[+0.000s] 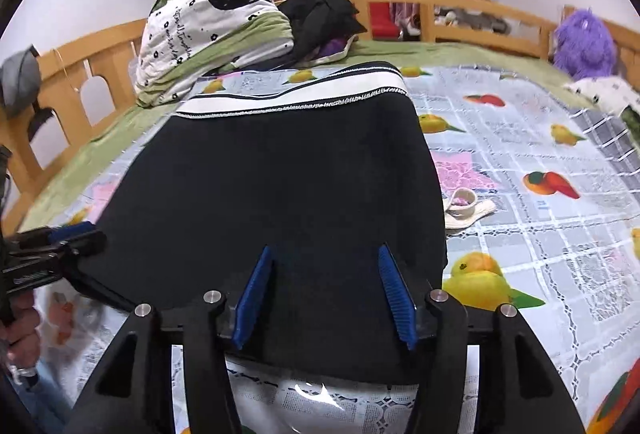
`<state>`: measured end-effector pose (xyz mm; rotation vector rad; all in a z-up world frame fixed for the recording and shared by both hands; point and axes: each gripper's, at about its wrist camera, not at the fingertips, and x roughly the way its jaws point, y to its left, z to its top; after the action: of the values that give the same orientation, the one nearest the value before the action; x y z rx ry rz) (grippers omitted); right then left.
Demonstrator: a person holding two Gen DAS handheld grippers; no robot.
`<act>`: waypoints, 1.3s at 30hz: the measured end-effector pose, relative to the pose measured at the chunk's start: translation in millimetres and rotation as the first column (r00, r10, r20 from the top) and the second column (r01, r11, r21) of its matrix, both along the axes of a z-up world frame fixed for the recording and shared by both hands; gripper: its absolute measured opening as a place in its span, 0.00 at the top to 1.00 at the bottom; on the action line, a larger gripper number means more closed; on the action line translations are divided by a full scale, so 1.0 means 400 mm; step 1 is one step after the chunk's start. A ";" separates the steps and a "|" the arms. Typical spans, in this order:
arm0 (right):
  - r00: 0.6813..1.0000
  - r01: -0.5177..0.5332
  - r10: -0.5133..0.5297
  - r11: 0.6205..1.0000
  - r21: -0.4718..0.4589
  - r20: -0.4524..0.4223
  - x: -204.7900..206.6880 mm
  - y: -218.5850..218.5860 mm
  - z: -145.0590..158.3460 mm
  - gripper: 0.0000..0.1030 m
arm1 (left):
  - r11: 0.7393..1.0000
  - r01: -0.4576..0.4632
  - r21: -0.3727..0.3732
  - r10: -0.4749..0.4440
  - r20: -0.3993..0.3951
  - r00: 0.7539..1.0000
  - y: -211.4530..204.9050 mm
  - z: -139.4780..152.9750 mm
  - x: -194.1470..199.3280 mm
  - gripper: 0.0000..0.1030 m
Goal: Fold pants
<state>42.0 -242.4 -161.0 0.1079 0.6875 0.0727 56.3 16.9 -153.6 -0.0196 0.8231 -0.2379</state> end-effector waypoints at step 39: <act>0.998 0.002 0.004 0.997 0.078 -0.070 -0.205 -0.052 0.173 0.21 | 1.000 0.012 -0.011 -0.011 0.064 0.998 0.021 0.259 -0.206 0.60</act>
<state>-39.8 -263.3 -91.7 0.1858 0.7547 0.0972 -26.2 25.4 -50.0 -0.0182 0.7580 -0.2531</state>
